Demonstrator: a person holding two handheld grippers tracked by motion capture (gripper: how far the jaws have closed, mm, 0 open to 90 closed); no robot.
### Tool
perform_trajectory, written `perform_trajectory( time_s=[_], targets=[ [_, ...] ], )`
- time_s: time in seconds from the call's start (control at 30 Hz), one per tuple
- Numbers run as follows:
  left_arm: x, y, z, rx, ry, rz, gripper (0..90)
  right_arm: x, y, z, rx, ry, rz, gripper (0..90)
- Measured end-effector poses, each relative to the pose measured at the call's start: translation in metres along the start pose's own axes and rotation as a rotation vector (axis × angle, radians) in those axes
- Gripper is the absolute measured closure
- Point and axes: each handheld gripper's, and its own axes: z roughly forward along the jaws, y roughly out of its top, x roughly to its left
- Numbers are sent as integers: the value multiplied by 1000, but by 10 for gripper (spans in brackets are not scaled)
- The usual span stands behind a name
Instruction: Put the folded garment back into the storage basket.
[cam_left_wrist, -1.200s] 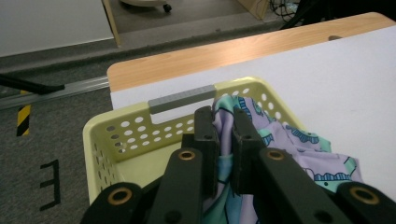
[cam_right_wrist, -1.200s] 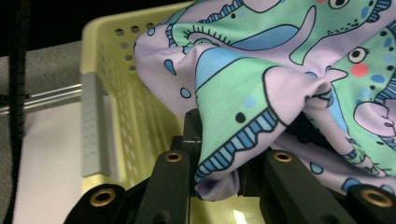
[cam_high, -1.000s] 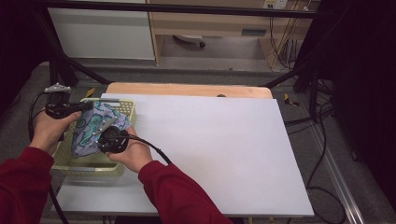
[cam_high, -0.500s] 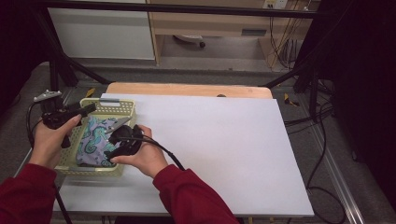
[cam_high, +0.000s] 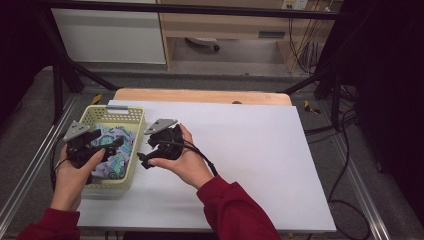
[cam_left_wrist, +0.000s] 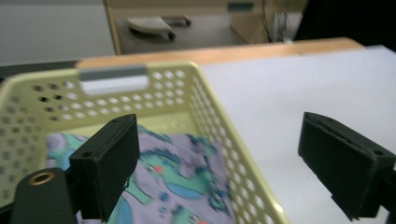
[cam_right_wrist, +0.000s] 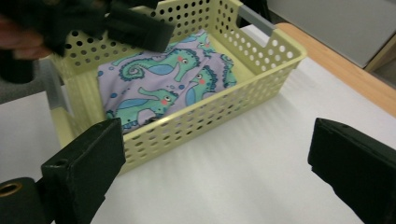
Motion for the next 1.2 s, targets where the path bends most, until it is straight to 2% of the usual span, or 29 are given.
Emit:
perform_trajectory(
  time_s=[0.07, 0.13, 0.23, 0.33, 0.43, 0.83, 0.97, 1.2],
  targets=[
    [-9, -6, -3, -28, -11, 9, 106, -5, 0, -2, -16, -14, 11, 43],
    [-14, -11, -3, -20, -19, 18, 101, -10, 1, -4, -25, -22, 22, 38],
    [-21, -20, -3, -32, -24, 6, 98, -17, 1, -6, -37, -31, 36, 31],
    [-29, -32, -3, -42, -45, 12, 95, -24, 1, -8, -34, -50, 50, 41],
    [-32, -41, -2, -52, -58, 4, 96, -30, 1, -11, -38, -65, 57, 43],
    [-30, -56, -8, -48, -33, -14, 96, -54, -4, -42, -66, -107, 74, 30],
    [-28, -57, -8, -43, -17, -17, 96, -63, -10, -53, -74, -108, 83, 31],
    [-25, -58, -8, -49, -17, -27, 66, -79, -18, -74, -101, -134, 109, 29]
  ],
)
